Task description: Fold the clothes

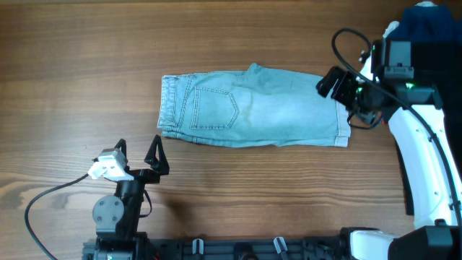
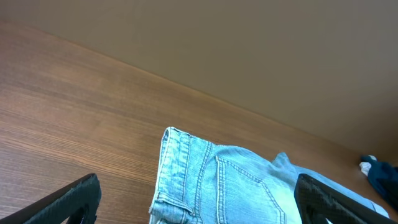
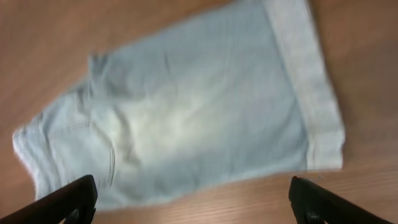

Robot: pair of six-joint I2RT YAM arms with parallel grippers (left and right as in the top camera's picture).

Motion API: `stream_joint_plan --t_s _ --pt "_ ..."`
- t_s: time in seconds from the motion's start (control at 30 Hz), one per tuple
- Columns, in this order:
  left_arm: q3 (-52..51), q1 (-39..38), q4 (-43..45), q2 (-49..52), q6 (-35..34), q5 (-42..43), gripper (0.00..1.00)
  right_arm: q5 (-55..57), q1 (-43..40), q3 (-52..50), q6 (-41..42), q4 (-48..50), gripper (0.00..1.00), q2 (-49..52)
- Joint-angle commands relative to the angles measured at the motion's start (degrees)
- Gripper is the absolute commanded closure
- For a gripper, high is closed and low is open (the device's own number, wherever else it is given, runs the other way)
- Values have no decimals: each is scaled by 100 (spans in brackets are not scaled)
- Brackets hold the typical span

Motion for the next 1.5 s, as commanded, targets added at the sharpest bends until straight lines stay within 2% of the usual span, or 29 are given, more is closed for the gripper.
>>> stream_joint_plan --t_s 0.0,0.23,0.4,0.57,0.63,0.67,0.8,0.9,0.97,1.03,1.17,1.47 --pt "-46 48 -4 -46 70 -37 0 -391 -13 15 -122 -249 0 11" --pt "-46 48 39 -46 2 275 0 -564 -11 15 -149 -660 1 11" --pt "-33 48 1036 -35 9 1751 0 -452 -11 15 -527 -671 0 11" --pt "474 48 807 444 109 1818 0 -407 -11 13 -535 -612 0 11" --pt "966 48 570 1185 527 1829 0 -282 -11 9 -535 -610 0 11" --pt "1729 48 323 2435 981 1840 0 -262 -11 -13 -579 -610 0 11" --pt "3521 48 -822 4741 1637 1829 0 -262 -11 -48 -691 -619 1 11" --pt "5335 48 -2435 6798 1773 1818 0 -264 -11 -48 -800 -636 0 11" --pt "6284 48 -3136 8043 1770 1727 0 -262 -11 -48 -852 -645 0 11" --pt "6708 48 -3359 8819 1768 1729 0 -262 -11 -50 -901 -660 1 11" --pt "6811 83 -3040 9825 1867 1729 0 -262 -11 -50 -1073 -678 1 11" --pt "6808 96 -2909 10837 2184 1624 0 -264 -11 -50 -1115 -688 0 11"
